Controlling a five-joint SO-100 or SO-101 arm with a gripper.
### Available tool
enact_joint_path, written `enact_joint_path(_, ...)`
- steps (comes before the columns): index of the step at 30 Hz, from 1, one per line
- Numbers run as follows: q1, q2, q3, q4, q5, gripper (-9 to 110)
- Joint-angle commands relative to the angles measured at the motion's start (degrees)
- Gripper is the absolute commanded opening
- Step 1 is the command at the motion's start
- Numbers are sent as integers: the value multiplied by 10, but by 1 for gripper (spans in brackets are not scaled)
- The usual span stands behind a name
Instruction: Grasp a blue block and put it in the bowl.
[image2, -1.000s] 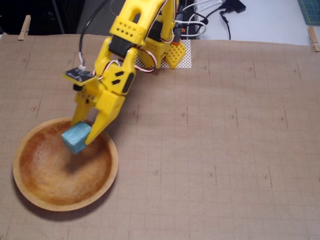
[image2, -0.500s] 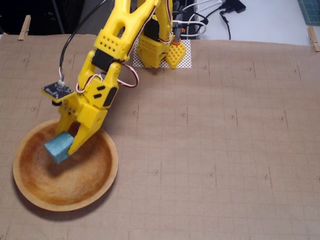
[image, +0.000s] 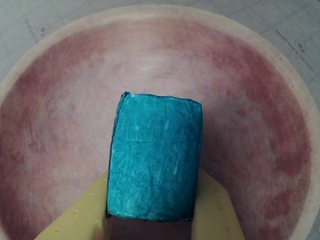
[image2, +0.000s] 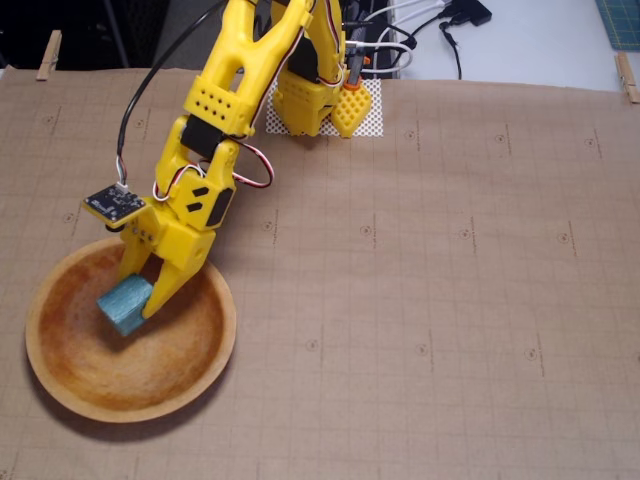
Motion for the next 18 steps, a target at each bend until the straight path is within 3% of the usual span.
enact_joint_path(1, -3, 19, -36, -15, -6, 14)
enact_joint_path(8, -3, 20, -36, -15, -6, 24)
enact_joint_path(18, -3, 22, -36, -15, -5, 26)
